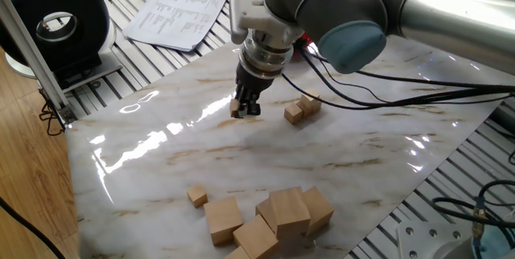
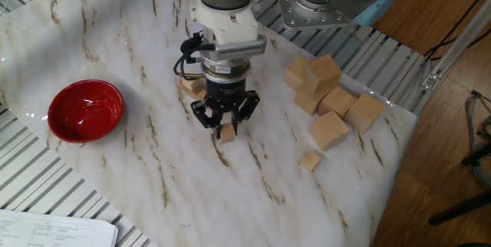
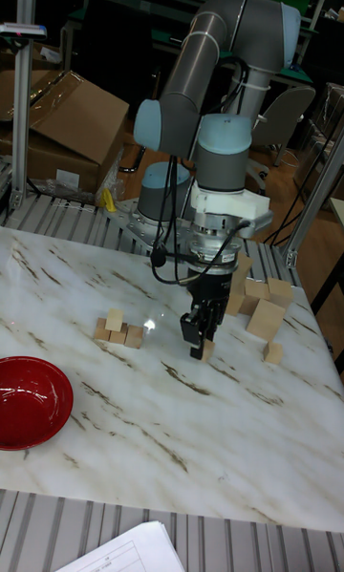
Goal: Stack the blocks into a pyramid shape
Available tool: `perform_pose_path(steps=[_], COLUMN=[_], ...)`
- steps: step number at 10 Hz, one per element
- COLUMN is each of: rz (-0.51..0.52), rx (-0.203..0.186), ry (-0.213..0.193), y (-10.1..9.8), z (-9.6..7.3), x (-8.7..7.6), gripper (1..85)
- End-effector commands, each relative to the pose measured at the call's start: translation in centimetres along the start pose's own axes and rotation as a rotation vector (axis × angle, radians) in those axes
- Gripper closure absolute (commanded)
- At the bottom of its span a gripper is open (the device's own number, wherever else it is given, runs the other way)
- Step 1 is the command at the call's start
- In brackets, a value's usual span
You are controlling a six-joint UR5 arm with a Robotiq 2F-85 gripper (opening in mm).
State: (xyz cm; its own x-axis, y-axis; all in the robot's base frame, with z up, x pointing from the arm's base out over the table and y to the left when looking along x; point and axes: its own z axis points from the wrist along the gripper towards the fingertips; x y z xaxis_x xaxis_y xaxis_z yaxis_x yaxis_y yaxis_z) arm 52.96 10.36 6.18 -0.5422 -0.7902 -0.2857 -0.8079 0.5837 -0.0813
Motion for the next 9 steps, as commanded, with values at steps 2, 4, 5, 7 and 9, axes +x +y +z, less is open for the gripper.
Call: perform_pose_path(steps=[2,4,5,7,9], rz=[-0.005,-0.035,-0.045,-0.066,-0.094], rx=[-0.011,-0.014,-0.02,-0.036,-0.057], ry=[0.032,0.074,0.096,0.109,0.126], y=[-1.1,-2.0,-2.3,-3.0,-3.4], z=[1.5,0.5,-0.4,-1.9,-3.1], x=[0.7,3.0,4.2,5.8,8.1], gripper=[84.7,84.7,84.7,84.7,84.7])
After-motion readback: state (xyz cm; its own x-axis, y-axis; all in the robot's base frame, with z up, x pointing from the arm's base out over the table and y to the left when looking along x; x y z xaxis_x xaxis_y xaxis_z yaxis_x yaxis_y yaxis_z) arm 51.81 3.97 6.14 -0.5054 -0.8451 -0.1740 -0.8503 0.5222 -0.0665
